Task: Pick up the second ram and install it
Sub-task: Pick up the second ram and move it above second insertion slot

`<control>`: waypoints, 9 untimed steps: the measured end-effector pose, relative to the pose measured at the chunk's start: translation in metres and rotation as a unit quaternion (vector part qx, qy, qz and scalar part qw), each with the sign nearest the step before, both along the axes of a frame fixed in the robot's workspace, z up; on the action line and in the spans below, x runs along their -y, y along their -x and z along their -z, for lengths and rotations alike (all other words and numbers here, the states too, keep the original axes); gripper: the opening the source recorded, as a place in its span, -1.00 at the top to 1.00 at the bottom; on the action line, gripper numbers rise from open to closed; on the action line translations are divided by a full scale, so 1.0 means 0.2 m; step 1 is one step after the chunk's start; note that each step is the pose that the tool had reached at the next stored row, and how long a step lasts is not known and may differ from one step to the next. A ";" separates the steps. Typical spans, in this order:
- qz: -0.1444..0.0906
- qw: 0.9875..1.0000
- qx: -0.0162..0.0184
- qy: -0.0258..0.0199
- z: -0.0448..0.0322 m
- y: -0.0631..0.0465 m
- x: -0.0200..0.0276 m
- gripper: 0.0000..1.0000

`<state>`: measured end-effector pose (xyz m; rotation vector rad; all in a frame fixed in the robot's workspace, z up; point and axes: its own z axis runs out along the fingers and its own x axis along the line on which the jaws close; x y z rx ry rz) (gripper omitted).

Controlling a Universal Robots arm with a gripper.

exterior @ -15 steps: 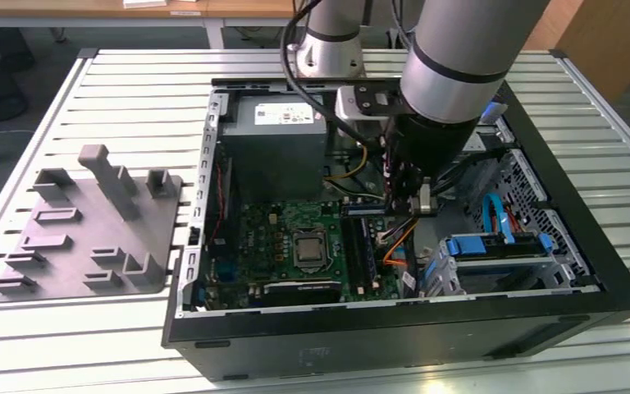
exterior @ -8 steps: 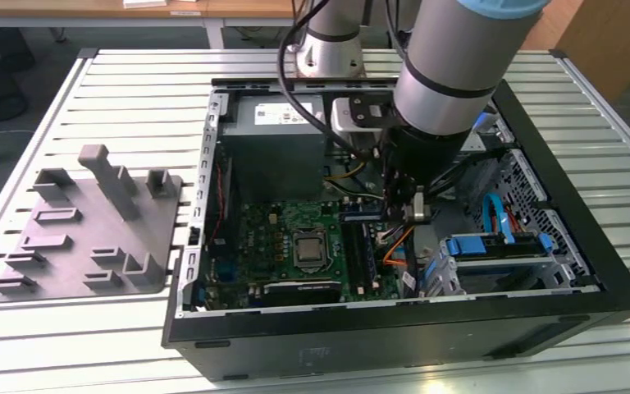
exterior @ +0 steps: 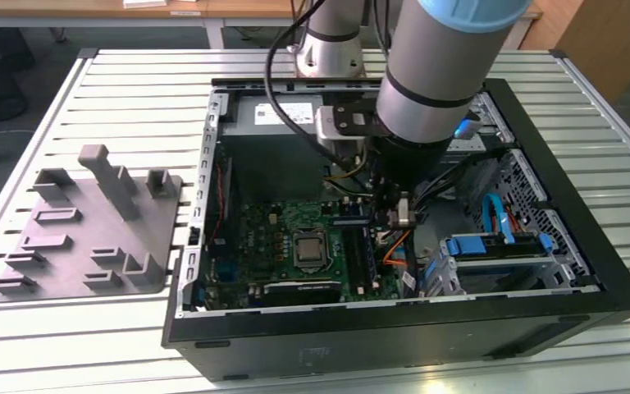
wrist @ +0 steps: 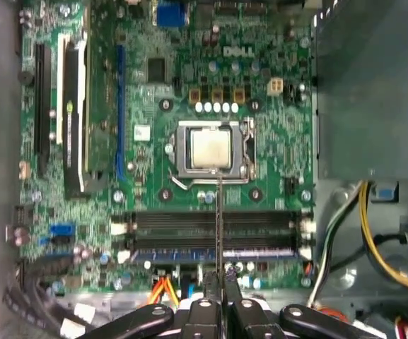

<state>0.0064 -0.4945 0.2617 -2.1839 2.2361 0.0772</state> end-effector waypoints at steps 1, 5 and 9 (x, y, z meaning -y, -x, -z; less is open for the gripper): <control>0.000 1.000 0.000 0.000 0.000 0.01 -0.001 0.73; 0.000 1.000 0.002 0.000 0.001 0.10 -0.006 0.73; 0.000 1.000 0.002 -0.001 0.002 0.18 -0.014 0.73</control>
